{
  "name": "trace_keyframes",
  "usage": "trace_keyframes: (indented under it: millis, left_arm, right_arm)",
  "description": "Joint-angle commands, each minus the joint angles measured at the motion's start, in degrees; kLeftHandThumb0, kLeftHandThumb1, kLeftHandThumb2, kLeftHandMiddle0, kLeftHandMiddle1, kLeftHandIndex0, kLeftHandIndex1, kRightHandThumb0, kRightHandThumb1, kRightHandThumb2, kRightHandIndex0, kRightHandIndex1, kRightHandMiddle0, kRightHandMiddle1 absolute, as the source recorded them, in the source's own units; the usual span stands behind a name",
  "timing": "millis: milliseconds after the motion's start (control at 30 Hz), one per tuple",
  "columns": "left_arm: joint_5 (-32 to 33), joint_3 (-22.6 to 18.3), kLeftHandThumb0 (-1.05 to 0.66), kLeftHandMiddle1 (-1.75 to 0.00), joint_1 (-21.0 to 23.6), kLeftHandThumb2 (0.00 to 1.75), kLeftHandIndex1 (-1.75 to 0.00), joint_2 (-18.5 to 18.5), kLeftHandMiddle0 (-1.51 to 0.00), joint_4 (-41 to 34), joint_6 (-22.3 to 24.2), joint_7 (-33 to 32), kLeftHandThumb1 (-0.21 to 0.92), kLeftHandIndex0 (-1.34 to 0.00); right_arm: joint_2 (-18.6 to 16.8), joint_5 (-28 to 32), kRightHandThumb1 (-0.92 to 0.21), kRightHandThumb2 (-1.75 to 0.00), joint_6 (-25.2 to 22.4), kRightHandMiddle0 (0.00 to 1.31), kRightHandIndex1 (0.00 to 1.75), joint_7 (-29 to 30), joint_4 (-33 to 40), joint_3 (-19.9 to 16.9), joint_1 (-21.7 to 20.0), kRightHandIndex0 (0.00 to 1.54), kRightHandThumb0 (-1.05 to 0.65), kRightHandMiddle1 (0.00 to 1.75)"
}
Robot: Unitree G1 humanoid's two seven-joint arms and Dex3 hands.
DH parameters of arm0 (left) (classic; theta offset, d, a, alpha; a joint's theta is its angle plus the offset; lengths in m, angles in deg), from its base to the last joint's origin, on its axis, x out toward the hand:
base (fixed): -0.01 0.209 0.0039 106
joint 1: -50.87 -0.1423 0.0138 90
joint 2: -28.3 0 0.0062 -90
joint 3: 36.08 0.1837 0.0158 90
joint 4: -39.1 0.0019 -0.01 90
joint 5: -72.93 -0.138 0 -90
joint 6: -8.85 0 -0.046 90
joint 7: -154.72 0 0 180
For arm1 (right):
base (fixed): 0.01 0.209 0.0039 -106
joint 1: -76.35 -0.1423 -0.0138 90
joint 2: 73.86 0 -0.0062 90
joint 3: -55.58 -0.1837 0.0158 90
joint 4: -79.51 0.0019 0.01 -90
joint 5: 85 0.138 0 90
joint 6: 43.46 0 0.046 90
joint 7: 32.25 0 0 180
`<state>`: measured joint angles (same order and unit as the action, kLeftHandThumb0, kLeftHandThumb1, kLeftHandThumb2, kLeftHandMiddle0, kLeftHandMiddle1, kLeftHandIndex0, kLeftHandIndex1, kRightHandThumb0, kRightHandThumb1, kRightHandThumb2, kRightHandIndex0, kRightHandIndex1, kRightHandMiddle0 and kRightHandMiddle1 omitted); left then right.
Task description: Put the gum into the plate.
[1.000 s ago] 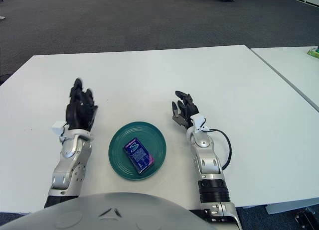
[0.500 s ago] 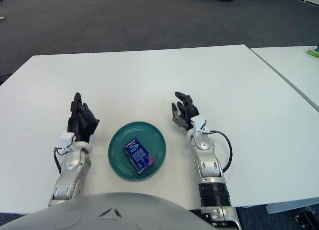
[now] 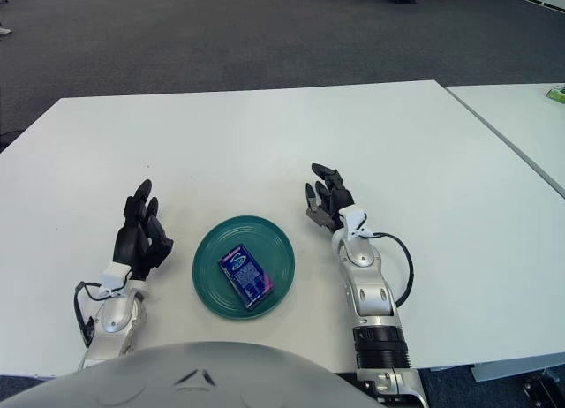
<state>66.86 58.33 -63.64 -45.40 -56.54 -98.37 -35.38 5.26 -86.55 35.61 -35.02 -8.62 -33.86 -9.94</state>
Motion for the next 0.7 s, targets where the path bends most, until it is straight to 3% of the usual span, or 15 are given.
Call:
trace_keyframes:
  millis: [0,200,433,500,567,667]
  left_arm:
    - [-1.7,-0.2,-0.96,-0.02,-0.5,1.02,-0.74,-0.5,-0.33,3.4,-2.7,-0.3,0.92,-0.03]
    - [-2.4,0.6,-0.99,-0.01,0.3,1.00,-0.78,-0.9,-0.33,8.9,-8.0,0.9,0.92,-0.04]
    - [0.0,0.9,-1.03,0.00,0.0,1.00,-0.66,-2.2,-0.28,11.9,-13.2,4.8,0.92,0.00]
    - [0.9,0.8,-1.03,0.00,0.2,0.99,-0.62,-2.3,-0.27,12.4,-13.9,5.9,0.92,0.00]
    - [1.8,0.7,-1.04,0.00,0.4,0.99,-0.58,-2.4,-0.26,12.8,-14.6,6.9,0.92,0.00]
    - [3.0,0.8,-1.05,0.00,1.0,1.00,-0.48,-2.8,-0.22,12.7,-14.3,8.7,0.92,0.00]
  right_arm:
    - [0.2,-0.1,-0.92,-0.76,-1.7,0.00,0.01,-0.4,0.1,0.2,1.2,0.32,-0.60,0.55]
    - [0.3,0.0,-0.92,-0.76,-2.1,0.00,0.01,-0.5,0.7,0.1,1.5,0.32,-0.60,0.55]
    - [0.2,-0.1,-0.92,-0.76,-2.4,0.00,0.01,-0.5,1.2,0.2,1.6,0.32,-0.60,0.55]
    - [-0.2,0.8,-0.92,-0.81,2.4,0.00,0.01,-2.9,1.0,2.3,4.9,0.25,-0.63,0.48]
    - [-0.7,2.3,-0.92,-0.88,11.0,0.00,0.00,-7.3,-0.4,6.0,9.9,0.13,-0.71,0.29]
    - [-1.3,2.9,-0.92,-0.95,19.1,0.00,0.00,-11.3,-9.2,7.9,9.1,0.04,-0.79,0.10]
